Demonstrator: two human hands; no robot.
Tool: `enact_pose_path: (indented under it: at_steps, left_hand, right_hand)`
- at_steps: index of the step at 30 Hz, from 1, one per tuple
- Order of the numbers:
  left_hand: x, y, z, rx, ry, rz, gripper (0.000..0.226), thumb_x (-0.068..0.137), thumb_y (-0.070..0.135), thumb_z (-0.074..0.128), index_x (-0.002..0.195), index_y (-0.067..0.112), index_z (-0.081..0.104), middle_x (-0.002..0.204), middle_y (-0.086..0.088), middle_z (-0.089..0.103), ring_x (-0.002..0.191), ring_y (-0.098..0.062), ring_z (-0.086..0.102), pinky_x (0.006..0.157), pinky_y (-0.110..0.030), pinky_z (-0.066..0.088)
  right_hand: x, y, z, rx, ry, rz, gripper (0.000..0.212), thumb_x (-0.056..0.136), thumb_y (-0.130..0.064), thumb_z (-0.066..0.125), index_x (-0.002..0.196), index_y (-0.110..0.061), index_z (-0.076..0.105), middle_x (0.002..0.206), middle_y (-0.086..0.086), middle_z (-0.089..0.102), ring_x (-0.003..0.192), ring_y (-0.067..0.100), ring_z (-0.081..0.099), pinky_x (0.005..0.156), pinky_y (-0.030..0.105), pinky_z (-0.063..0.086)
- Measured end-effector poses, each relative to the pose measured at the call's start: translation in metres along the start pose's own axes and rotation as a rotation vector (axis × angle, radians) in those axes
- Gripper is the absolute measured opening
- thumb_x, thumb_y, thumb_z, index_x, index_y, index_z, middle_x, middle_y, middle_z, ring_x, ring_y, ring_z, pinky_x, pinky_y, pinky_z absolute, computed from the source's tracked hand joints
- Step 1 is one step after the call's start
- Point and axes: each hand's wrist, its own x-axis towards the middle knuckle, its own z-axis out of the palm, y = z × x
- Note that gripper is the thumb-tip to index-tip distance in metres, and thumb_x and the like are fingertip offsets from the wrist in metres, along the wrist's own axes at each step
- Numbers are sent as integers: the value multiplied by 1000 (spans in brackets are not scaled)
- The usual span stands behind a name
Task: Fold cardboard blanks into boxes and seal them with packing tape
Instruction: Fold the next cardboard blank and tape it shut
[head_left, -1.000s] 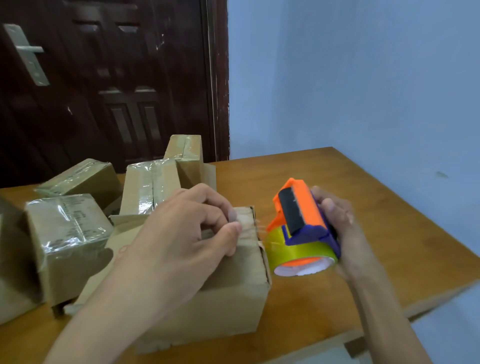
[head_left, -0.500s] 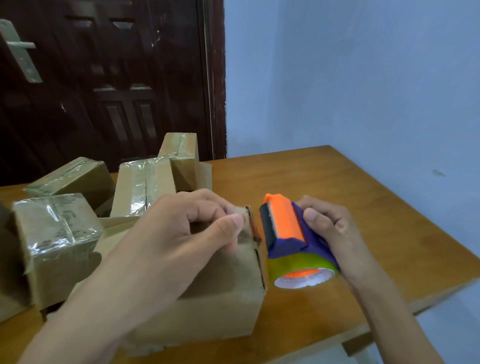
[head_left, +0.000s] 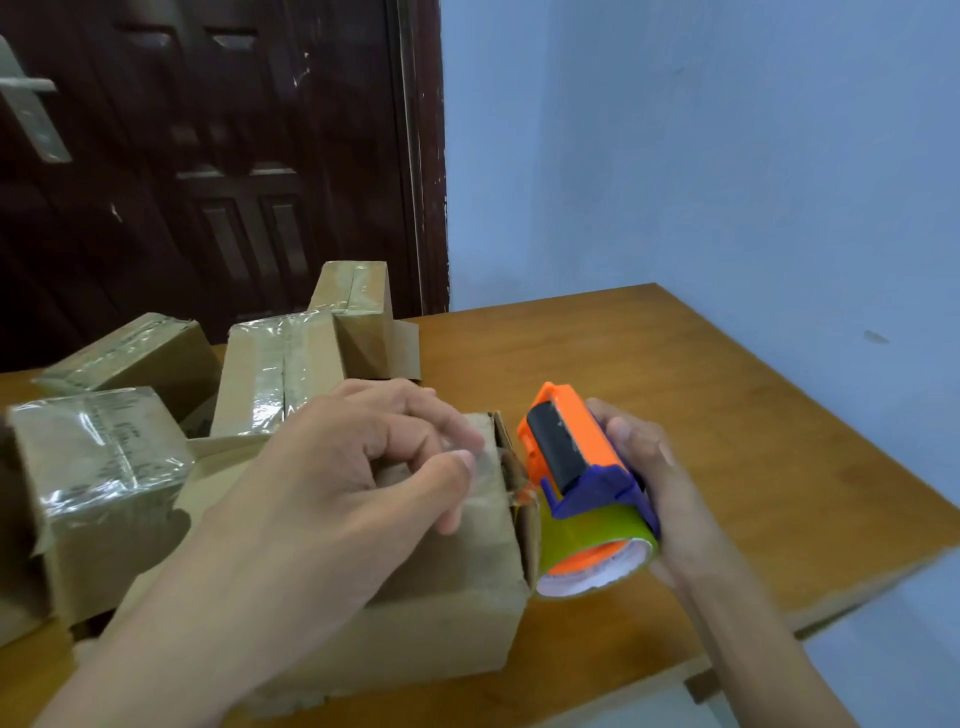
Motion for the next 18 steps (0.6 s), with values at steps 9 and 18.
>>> enact_pose_path:
  at_steps: [9,18]
  left_hand:
    - [1,-5,6,263,90,17,28,74,52,65,59,30,72,115,43,55,133,20,21,96,5,13]
    - [1,-1,11,376,0,7,48,61,74,33,86,46,63,115,41,51,132,22,16,94,-11,26]
  right_hand:
    - [-2,4,-4,-65,61,-42,70,84,-68,72,87,0,61,74,29,50,62,41,41,65,40,40]
    - [-9,1,-9,-98,79,-33,61,79,-73,74,86,-13,69,75,25,53,67,31,48,64,40,40]
